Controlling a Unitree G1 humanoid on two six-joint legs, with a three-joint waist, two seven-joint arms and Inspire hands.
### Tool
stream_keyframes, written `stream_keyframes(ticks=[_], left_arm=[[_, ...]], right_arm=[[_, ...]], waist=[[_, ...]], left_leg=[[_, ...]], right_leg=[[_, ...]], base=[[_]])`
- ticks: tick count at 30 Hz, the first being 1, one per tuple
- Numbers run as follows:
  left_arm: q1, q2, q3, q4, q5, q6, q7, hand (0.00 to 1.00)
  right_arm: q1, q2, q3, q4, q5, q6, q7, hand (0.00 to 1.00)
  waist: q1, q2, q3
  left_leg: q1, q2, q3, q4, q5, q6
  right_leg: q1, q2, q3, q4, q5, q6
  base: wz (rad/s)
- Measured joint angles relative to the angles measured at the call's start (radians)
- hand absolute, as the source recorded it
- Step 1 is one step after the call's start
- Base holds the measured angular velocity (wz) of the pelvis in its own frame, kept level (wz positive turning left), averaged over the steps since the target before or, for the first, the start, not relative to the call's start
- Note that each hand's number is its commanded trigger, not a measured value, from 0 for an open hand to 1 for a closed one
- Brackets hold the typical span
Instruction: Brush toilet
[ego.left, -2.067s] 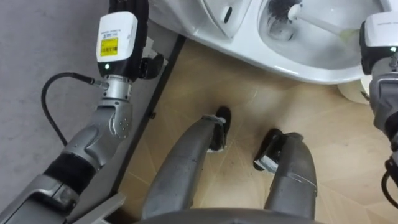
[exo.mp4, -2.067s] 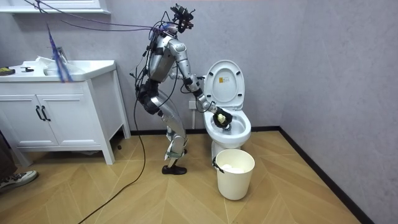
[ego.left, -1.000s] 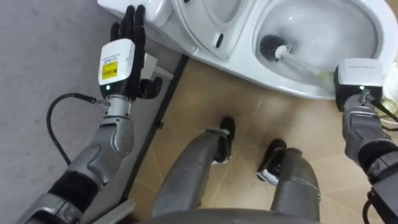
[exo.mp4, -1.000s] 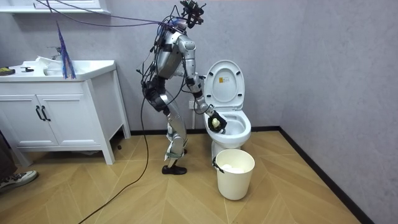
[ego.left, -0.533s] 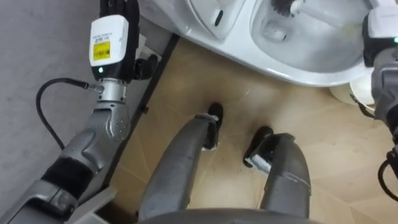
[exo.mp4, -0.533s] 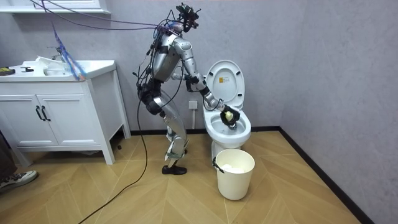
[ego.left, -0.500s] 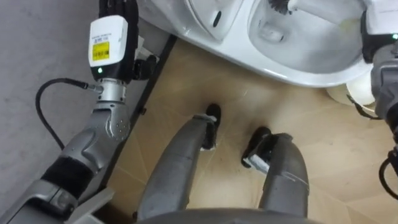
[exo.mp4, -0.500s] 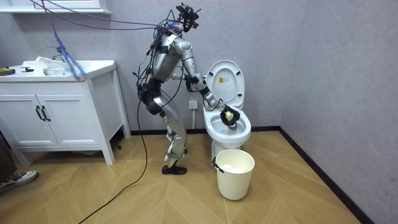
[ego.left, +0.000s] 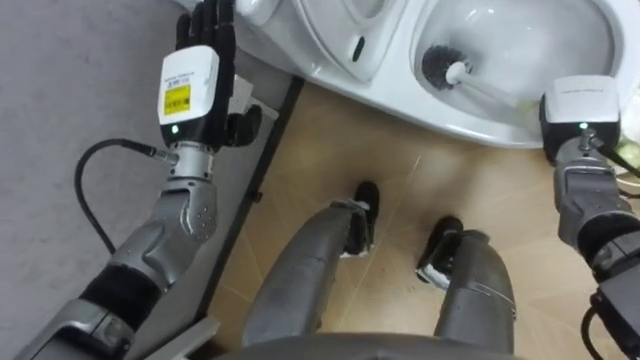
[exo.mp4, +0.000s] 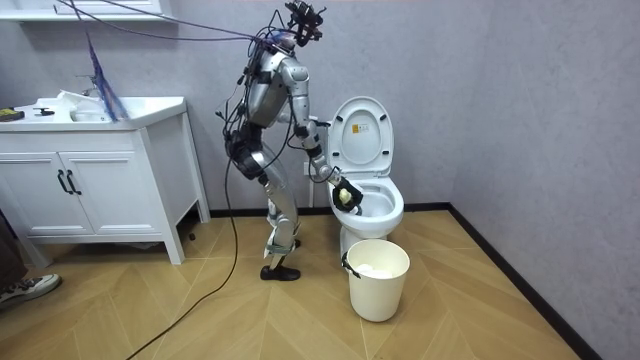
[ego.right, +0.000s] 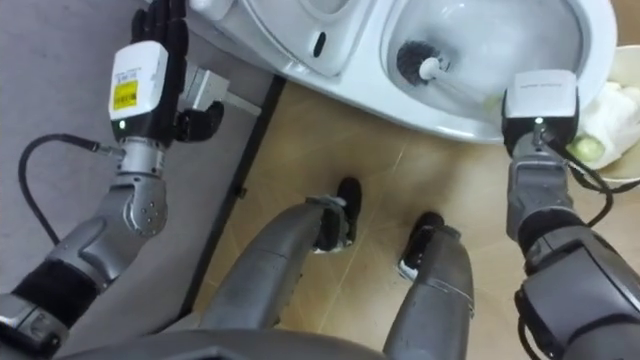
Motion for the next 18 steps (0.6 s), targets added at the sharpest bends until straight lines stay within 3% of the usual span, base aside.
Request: stream_keyframes(ticks=[7,9,13,16,18], left_arm=[[0.036,-0.003,0.006,-0.006,-0.001,0.0,-0.012,0.0],[0.05,-0.003,0.006,-0.005,0.0,0.0,-0.016,0.0],[0.062,-0.005,0.007,-0.005,-0.001,0.0,-0.031,0.0],[0.07,-0.035,0.023,-0.002,-0.002,0.001,-0.051,0.0],[0.07,-0.036,0.029,-0.002,-0.009,0.001,-0.068,0.0]], right_arm=[[0.042,0.014,0.0,-0.012,0.041,0.0,0.008,1.0],[0.056,0.026,0.0,-0.009,0.047,0.001,0.01,1.0],[0.077,0.042,-0.004,0.009,0.07,0.0,0.01,1.0],[0.077,0.051,-0.006,0.049,0.081,-0.007,0.021,1.0],[0.086,0.054,-0.005,0.08,0.116,-0.037,0.031,1.0]], waist=[[-0.006,0.019,0.0],[-0.019,0.027,-0.004],[-0.024,0.025,-0.0032],[-0.026,0.014,0.002],[-0.03,0.001,0.0068]], left_leg=[[0.05,0.024,0.001,-0.031,0.003,-0.006],[0.069,0.031,0.006,-0.044,0.003,-0.006],[0.099,0.038,0.018,-0.049,0.003,-0.005],[0.135,0.029,0.019,-0.068,0.003,-0.005],[0.167,0.03,0.021,-0.073,0.003,-0.006]], right_leg=[[0.078,0.027,-0.033,-0.077,0.005,-0.009],[0.114,0.029,-0.055,-0.108,0.007,-0.009],[0.16,0.032,-0.072,-0.137,0.007,-0.01],[0.184,0.025,-0.064,-0.139,0.004,-0.006],[0.22,0.026,-0.066,-0.153,0.003,-0.005]], base=[[0.05],[0.18],[0.09],[0.0],[0.0]])
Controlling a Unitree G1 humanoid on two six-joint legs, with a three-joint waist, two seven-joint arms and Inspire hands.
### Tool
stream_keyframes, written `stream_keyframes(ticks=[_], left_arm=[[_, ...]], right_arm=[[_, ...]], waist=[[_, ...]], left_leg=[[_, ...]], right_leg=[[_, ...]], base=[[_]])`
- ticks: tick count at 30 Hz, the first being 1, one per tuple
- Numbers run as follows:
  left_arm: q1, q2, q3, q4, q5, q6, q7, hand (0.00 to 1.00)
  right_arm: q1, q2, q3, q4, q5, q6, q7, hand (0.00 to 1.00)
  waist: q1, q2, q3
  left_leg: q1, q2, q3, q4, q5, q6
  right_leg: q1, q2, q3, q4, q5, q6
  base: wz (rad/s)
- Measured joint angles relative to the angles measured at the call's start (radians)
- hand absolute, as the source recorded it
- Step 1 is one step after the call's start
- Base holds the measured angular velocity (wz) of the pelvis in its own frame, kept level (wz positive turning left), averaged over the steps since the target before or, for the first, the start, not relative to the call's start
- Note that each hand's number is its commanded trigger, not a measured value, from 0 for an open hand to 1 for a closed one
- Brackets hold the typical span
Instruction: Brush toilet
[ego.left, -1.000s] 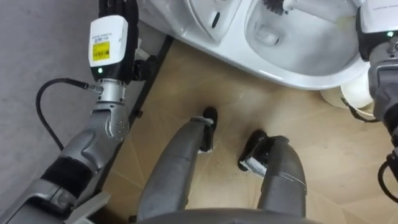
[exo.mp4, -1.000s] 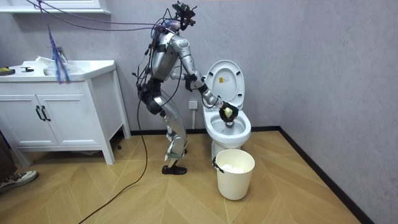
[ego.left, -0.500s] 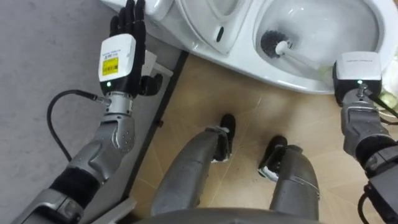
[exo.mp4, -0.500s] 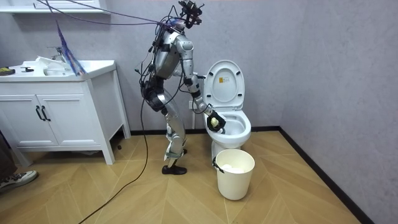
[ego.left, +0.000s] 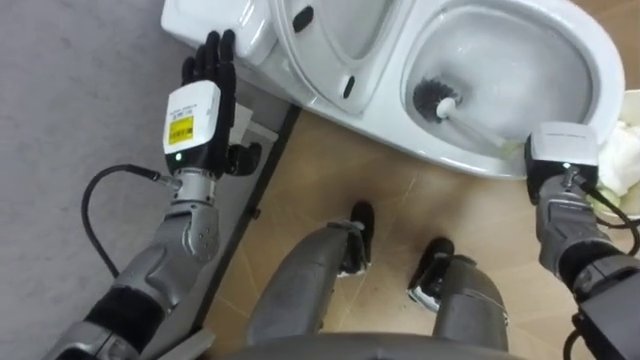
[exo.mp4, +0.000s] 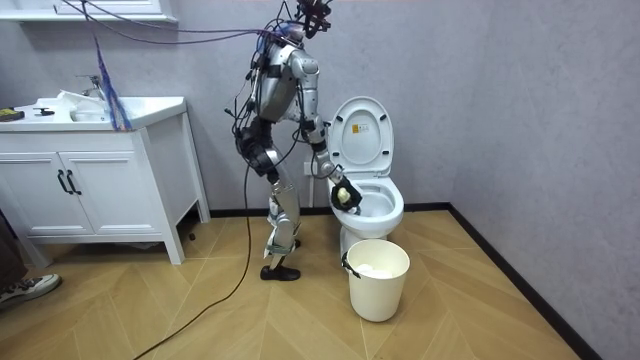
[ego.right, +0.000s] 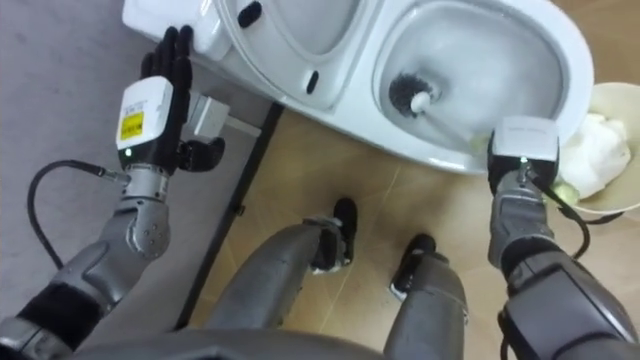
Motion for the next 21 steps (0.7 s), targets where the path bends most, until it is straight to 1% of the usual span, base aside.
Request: stream_keyframes(ticks=[1,2,3,4,6,8,10,12,13,15,16,17,18,19,20,21], left_arm=[[0.002,0.001,0.004,0.001,0.0,0.0,-0.001,0.0],[0.005,0.001,0.019,0.004,0.001,-0.002,-0.003,0.0],[0.005,0.001,0.033,0.012,0.001,-0.008,-0.003,0.0],[0.005,0.001,0.036,0.016,0.001,-0.011,-0.004,0.0],[0.006,0.001,0.049,0.02,0.001,-0.011,-0.023,0.0],[0.014,0.001,0.067,0.02,0.0,-0.011,-0.035,0.0],[0.017,0.001,0.084,0.017,0.003,-0.017,-0.048,0.0],[0.042,0.0,0.114,0.017,0.022,-0.025,-0.051,0.0],[0.052,0.0,0.12,0.016,0.027,-0.025,-0.053,0.0],[0.11,0.0,0.149,0.008,0.03,-0.026,-0.071,0.0],[0.123,0.0,0.154,0.008,0.03,-0.025,-0.075,0.0],[0.154,-0.004,0.168,0.008,0.033,-0.026,-0.079,0.0],[0.189,-0.008,0.182,0.008,0.035,-0.026,-0.08,0.0],[0.208,-0.01,0.191,0.008,0.035,-0.026,-0.084,0.0],[0.246,-0.011,0.21,0.009,0.031,-0.025,-0.094,0.0],[0.279,-0.011,0.227,0.013,0.029,-0.023,-0.104,0.0]], right_arm=[[0.006,-0.002,-0.001,0.007,0.001,-0.008,0.0,1.0],[0.022,0.004,-0.001,0.012,0.01,-0.025,0.002,1.0],[0.032,0.009,-0.011,0.014,0.025,-0.044,0.01,1.0],[0.04,0.012,-0.014,0.019,0.028,-0.051,0.014,1.0],[0.068,0.02,-0.044,0.036,0.043,-0.075,0.044,1.0],[0.08,0.021,-0.062,0.055,0.045,-0.093,0.071,1.0],[0.091,0.018,-0.086,0.071,0.056,-0.1,0.092,1.0],[0.129,0.019,-0.121,0.068,0.074,-0.114,0.113,1.0],[0.142,0.019,-0.128,0.064,0.074,-0.12,0.117,1.0],[0.189,0.023,-0.154,0.04,0.077,-0.134,0.139,1.0],[0.201,0.023,-0.164,0.035,0.078,-0.139,0.147,1.0],[0.234,0.025,-0.18,0.031,0.084,-0.151,0.154,1.0],[0.264,0.031,-0.197,0.022,0.094,-0.153,0.156,1.0],[0.281,0.036,-0.206,0.017,0.103,-0.153,0.16,1.0],[0.313,0.047,-0.222,0.002,0.116,-0.153,0.169,1.0],[0.339,0.055,-0.24,-0.01,0.114,-0.153,0.181,1.0]], waist=[[-0.002,-0.008,-0.0004],[-0.005,-0.029,-0.0008],[-0.007,-0.049,0.0007],[-0.008,-0.057,0.0015],[-0.019,-0.088,0.0011],[-0.025,-0.103,0.0002],[-0.024,-0.112,-0.001],[-0.03,-0.127,-0.0079],[-0.031,-0.13,-0.011],[-0.034,-0.141,-0.02],[-0.037,-0.143,-0.021],[-0.042,-0.15,-0.0255],[-0.045,-0.154,-0.028],[-0.045,-0.158,-0.0311],[-0.047,-0.166,-0.0381],[-0.048,-0.171,-0.0414]], left_leg=[[0.011,-0.001,0.002,-0.008,0.0,0.0],[0.033,-0.004,0.003,-0.026,0.0,0.0],[0.052,-0.005,0.002,-0.033,0.001,-0.001],[0.062,-0.005,0.001,-0.036,0.001,-0.001],[0.102,-0.007,-0.011,-0.041,0.001,-0.001],[0.136,-0.008,-0.012,-0.053,0.001,-0.001],[0.165,-0.01,-0.013,-0.067,0.001,-0.001],[0.207,-0.009,-0.009,-0.091,0.001,-0.001],[0.217,-0.009,-0.009,-0.097,0.001,-0.001],[0.264,-0.014,-0.012,-0.117,0.001,-0.001],[0.277,-0.015,-0.013,-0.122,0.001,-0.001],[0.307,-0.017,-0.017,-0.139,0.001,-0.001],[0.34,-0.018,-0.018,-0.15,0.0,-0.001],[0.354,-0.018,-0.018,-0.154,0.0,-0.001],[0.385,-0.018,-0.018,-0.17,0.0,-0.001],[0.412,-0.018,-0.018,-0.179,0.0,-0.001]], right_leg=[[0.008,0.0,0.001,-0.002,-0.001,0.001],[0.021,-0.004,0.002,-0.004,-0.003,0.002],[0.038,-0.004,0.0,-0.007,-0.005,0.002],[0.05,-0.003,-0.002,-0.012,-0.005,0.002],[0.101,-0.001,-0.01,-0.032,-0.005,0.004],[0.136,0.001,-0.01,-0.048,-0.003,0.008],[0.167,0.003,-0.012,-0.064,0.0,0.013],[0.204,0.002,-0.012,-0.081,0.002,0.019],[0.215,0.003,-0.012,-0.09,0.004,0.022],[0.266,0.003,-0.017,-0.12,0.009,0.028],[0.28,0.005,-0.017,-0.13,0.01,0.03],[0.31,0.007,-0.017,-0.148,0.012,0.034],[0.348,0.013,-0.02,-0.177,0.016,0.04],[0.367,0.016,-0.02,-0.192,0.02,0.042],[0.402,0.021,-0.023,-0.22,0.026,0.044],[0.434,0.027,-0.021,-0.244,0.031,0.046]], base=[[0.0],[0.0],[0.04],[0.08],[0.07],[0.0],[0.02],[0.0],[0.0],[0.0],[0.04],[0.11],[0.07],[0.03],[-0.03],[-0.07]])
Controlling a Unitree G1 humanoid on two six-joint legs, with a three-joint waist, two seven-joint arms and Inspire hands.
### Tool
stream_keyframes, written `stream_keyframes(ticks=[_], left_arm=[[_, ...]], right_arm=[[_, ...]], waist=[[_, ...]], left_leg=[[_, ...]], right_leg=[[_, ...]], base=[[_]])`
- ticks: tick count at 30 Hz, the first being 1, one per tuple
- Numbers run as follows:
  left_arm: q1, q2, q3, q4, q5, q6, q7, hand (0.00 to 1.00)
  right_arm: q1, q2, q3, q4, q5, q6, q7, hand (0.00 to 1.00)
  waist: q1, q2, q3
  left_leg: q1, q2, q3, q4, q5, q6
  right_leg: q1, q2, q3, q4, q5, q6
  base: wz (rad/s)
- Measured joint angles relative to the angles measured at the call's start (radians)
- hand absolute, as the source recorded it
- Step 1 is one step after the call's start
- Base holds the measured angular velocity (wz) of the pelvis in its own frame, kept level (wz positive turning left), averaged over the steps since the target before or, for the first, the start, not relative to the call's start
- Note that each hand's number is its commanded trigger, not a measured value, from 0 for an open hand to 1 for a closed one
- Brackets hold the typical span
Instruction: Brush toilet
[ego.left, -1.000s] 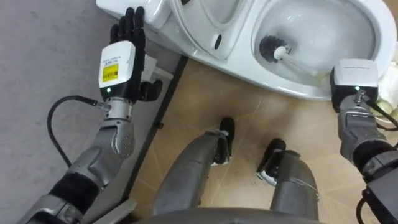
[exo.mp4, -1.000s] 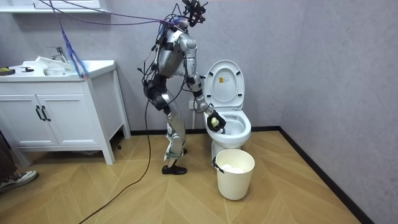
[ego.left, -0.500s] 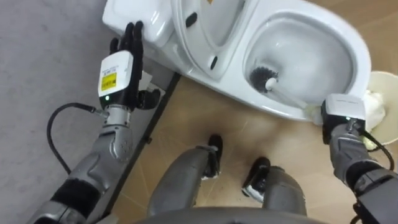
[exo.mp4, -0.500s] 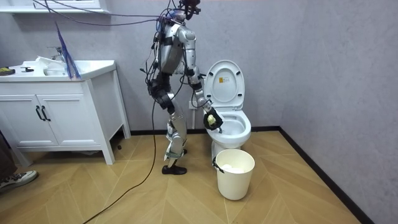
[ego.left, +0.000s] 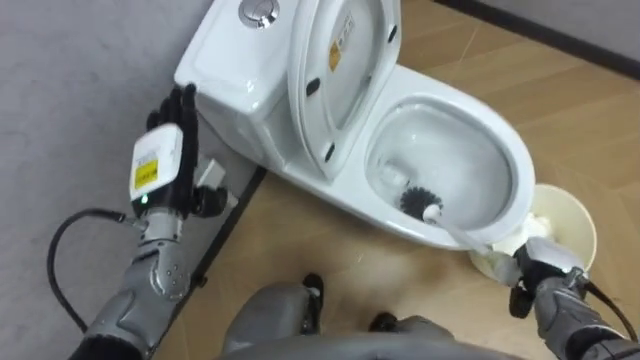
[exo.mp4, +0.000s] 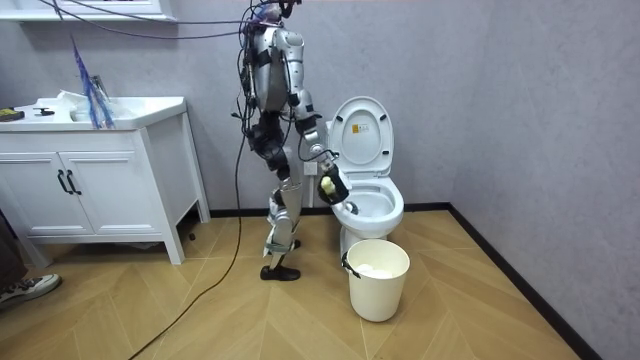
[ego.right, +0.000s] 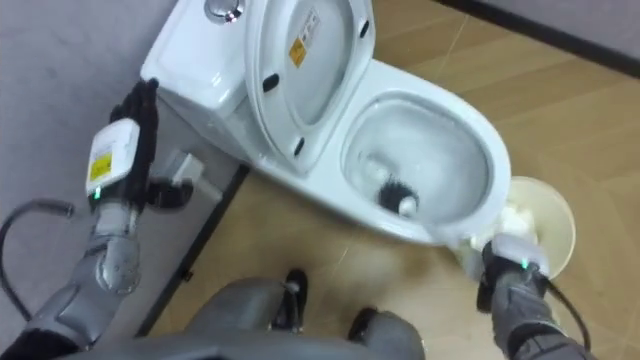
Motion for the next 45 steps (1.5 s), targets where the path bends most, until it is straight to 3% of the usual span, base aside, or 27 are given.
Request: stream_keyframes(ticks=[3,6,9,16,22,27,34,39,43,45], left_arm=[[0.093,-0.004,0.042,0.001,0.001,0.003,-0.007,0.0],[0.153,-0.025,0.081,0.026,0.0,0.015,-0.008,0.0],[0.184,-0.047,0.098,0.053,-0.033,0.037,-0.013,0.0],[0.235,-0.079,0.136,0.173,-0.098,0.04,-0.013,0.0],[0.223,-0.113,0.17,0.313,-0.119,0.037,-0.047,0.0],[0.201,-0.129,0.237,0.445,-0.199,0.037,-0.083,0.0],[0.147,-0.149,0.273,0.506,-0.218,0.037,-0.102,0.0],[0.092,-0.155,0.275,0.526,-0.219,0.037,-0.127,0.0],[0.051,-0.158,0.28,0.531,-0.223,0.034,-0.147,0.0],[0.036,-0.171,0.31,0.544,-0.224,0.02,-0.148,0.0]], right_arm=[[0.072,0.013,-0.05,-0.05,-0.008,0.0,0.014,1.0],[0.134,0.015,-0.079,-0.084,-0.012,0.004,0.019,1.0],[0.166,0.024,-0.109,-0.096,-0.004,0.013,0.026,1.0],[0.203,0.051,-0.171,-0.162,0.051,0.011,0.015,1.0],[0.23,0.083,-0.264,-0.199,0.086,-0.014,-0.026,1.0],[0.23,0.1,-0.32,-0.226,0.167,-0.06,-0.093,1.0],[0.251,0.124,-0.352,-0.28,0.167,-0.111,-0.184,1.0],[0.261,0.136,-0.356,-0.283,0.173,-0.129,-0.249,1.0],[0.273,0.148,-0.37,-0.281,0.204,-0.142,-0.292,1.0],[0.277,0.168,-0.403,-0.279,0.212,-0.148,-0.314,1.0]], waist=[[-0.009,-0.011,-0.0071],[-0.01,-0.013,-0.0074],[-0.014,-0.014,-0.0073],[-0.027,-0.014,-0.0061],[-0.038,-0.017,-0.0064],[-0.075,-0.026,-0.0059],[-0.112,-0.016,-0.0081],[-0.115,-0.009,-0.0085],[-0.123,-0.008,-0.0096],[-0.145,-0.007,-0.0113]], left_leg=[[0.059,-0.001,-0.002,-0.025,-0.003,-0.004],[0.113,0.0,-0.002,-0.05,-0.006,-0.008],[0.143,0.001,-0.013,-0.056,-0.01,-0.015],[0.205,0.003,-0.007,-0.081,-0.013,-0.018],[0.243,0.006,0.01,-0.121,-0.018,-0.027],[0.292,0.008,0.036,-0.158,-0.021,-0.029],[0.297,0.018,0.083,-0.164,-0.029,-0.028],[0.331,0.025,0.15,-0.179,-0.03,-0.028],[0.332,0.027,0.163,-0.179,-0.03,-0.028],[0.334,0.025,0.164,-0.183,-0.03,-0.028]], right_leg=[[0.061,0.007,0.006,-0.038,0.005,0.002],[0.112,0.012,0.006,-0.065,0.007,0.002],[0.146,0.019,0.006,-0.078,0.007,0.002],[0.188,0.028,0.035,-0.09,0.007,-0.005],[0.196,0.034,0.064,-0.091,0.007,-0.004],[0.221,0.039,0.099,-0.11,0.01,0.001],[0.221,0.051,0.137,-0.146,0.031,0.002],[0.219,0.056,0.202,-0.145,0.034,0.0],[0.209,0.061,0.229,-0.146,0.038,-0.001],[0.21,0.061,0.229,-0.144,0.039,0.0]], base=[[-0.1],[-0.03],[0.0],[-0.13],[-0.13],[-0.2],[-0.19],[-0.39],[-0.23],[-0.05]])
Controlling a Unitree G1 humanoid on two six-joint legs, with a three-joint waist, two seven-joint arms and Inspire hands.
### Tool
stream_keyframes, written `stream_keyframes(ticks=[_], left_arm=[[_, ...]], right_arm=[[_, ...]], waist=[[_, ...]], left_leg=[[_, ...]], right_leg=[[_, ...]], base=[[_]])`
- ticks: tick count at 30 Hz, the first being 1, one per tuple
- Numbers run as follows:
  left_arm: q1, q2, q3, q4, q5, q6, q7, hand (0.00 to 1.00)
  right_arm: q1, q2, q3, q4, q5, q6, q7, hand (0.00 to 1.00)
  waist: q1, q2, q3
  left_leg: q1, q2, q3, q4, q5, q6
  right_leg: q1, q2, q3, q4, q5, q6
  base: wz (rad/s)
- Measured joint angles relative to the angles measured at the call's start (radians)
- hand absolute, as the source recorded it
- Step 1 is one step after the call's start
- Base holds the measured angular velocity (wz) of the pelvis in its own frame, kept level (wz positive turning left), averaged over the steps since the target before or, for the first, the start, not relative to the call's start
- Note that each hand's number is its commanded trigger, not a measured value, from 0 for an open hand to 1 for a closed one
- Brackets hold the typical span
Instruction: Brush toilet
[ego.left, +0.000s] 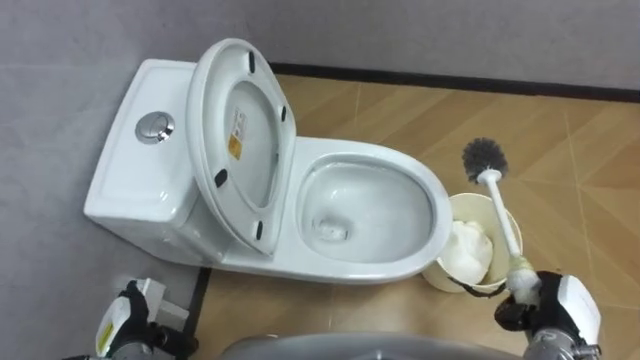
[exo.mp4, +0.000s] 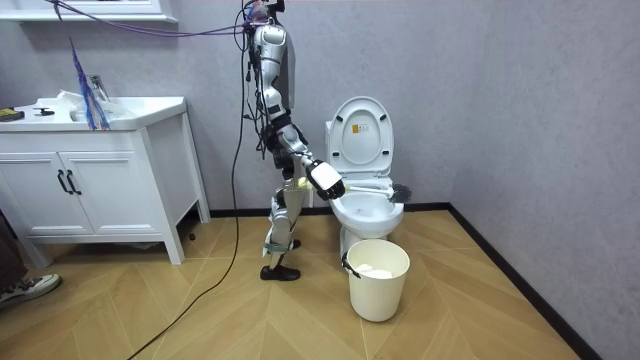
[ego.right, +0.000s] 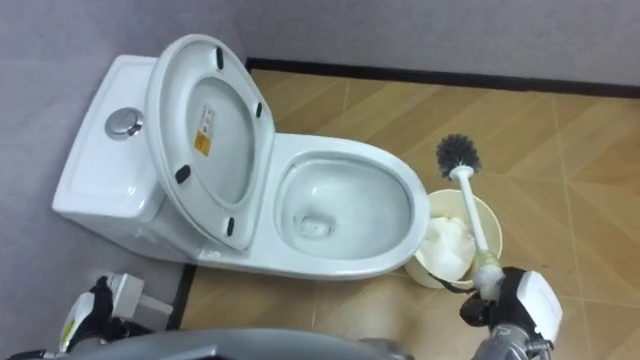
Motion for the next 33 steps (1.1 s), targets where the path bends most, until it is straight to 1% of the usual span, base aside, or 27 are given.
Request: stream_keyframes(ticks=[1,3,7,9,13,17,22,23,27,33], left_arm=[[-0.001,-0.004,0.005,0.007,-0.003,-0.001,-0.001,0.0],[-0.001,-0.004,0.005,0.019,-0.003,-0.001,-0.003,0.0],[-0.001,-0.003,0.005,0.059,0.006,-0.001,-0.009,0.0],[-0.001,-0.003,0.005,0.066,0.006,-0.002,-0.009,0.0],[0.011,-0.003,0.005,0.066,0.007,-0.001,-0.009,0.0],[0.02,-0.004,0.005,0.067,0.009,0.002,-0.009,0.0],[0.029,-0.004,0.002,0.074,0.009,0.01,-0.007,0.0],[0.028,-0.004,0.001,0.075,0.009,0.01,-0.007,0.0],[0.025,-0.005,0.002,0.092,0.008,0.009,-0.013,0.0],[0.009,-0.005,0.002,0.124,0.008,0.004,-0.033,0.0]], right_arm=[[0.003,0.009,-0.017,0.002,0.011,0.0,-0.008,1.0],[0.011,0.012,-0.026,0.006,0.031,0.0,-0.018,1.0],[0.014,0.012,-0.028,0.048,0.063,0.0,-0.036,1.0],[0.013,0.013,-0.029,0.08,0.075,0.0,-0.043,0.0],[0.018,0.019,-0.045,0.085,0.092,0.0,-0.043,0.0],[0.017,0.021,-0.047,0.096,0.094,0.001,-0.043,0.0],[0.01,0.023,-0.045,0.116,0.094,0.001,-0.043,0.0],[0.004,0.023,-0.044,0.134,0.094,0.01,-0.041,0.0],[0.004,0.023,-0.044,0.161,0.093,0.008,-0.041,0.0],[-0.005,0.022,-0.044,0.163,0.089,-0.005,-0.041,0.0]], waist=[[-0.012,0.001,-0.0009],[-0.025,0.004,-0.0021],[-0.028,0.003,-0.0016],[-0.031,0.004,-0.0015],[-0.031,0.009,-0.0014],[-0.029,0.012,-0.0005],[-0.03,0.015,-0.0011],[-0.029,0.017,-0.0009],[-0.024,0.026,-0.0008],[-0.023,0.021,0.0012]], left_leg=[[0.003,0.0,0.001,-0.004,0.0,0.0],[0.013,-0.001,0.005,-0.017,0.0,0.0],[0.033,0.0,0.002,-0.019,-0.002,-0.003],[0.031,0.0,0.002,-0.019,-0.003,-0.003],[0.031,0.002,0.004,-0.019,-0.005,-0.003],[0.029,0.008,-0.001,-0.021,-0.017,-0.002],[0.03,0.008,-0.001,-0.023,-0.017,-0.002],[0.03,0.008,-0.002,-0.024,-0.017,-0.002],[0.034,0.008,0.0,-0.023,-0.017,-0.002],[0.049,0.008,0.001,-0.024,-0.017,-0.002]], right_leg=[[0.0,0.0,0.002,0.0,0.0,0.0],[0.004,0.002,0.005,0.0,0.001,0.001],[0.019,0.002,0.008,-0.001,0.001,0.001],[0.019,0.002,0.005,-0.002,0.001,0.001],[0.018,0.001,0.008,-0.009,0.002,0.003],[0.018,0.014,0.01,-0.015,0.007,0.006],[0.018,0.014,0.009,-0.017,0.011,0.005],[0.018,0.013,0.007,-0.018,0.011,0.005],[0.023,0.014,0.011,-0.021,0.011,0.005],[0.04,0.016,0.02,-0.034,0.013,0.004]], base=[[-0.04],[-0.05],[-0.07],[0.07],[0.03],[0.02],[-0.01],[0.0],[0.0],[-0.03]])
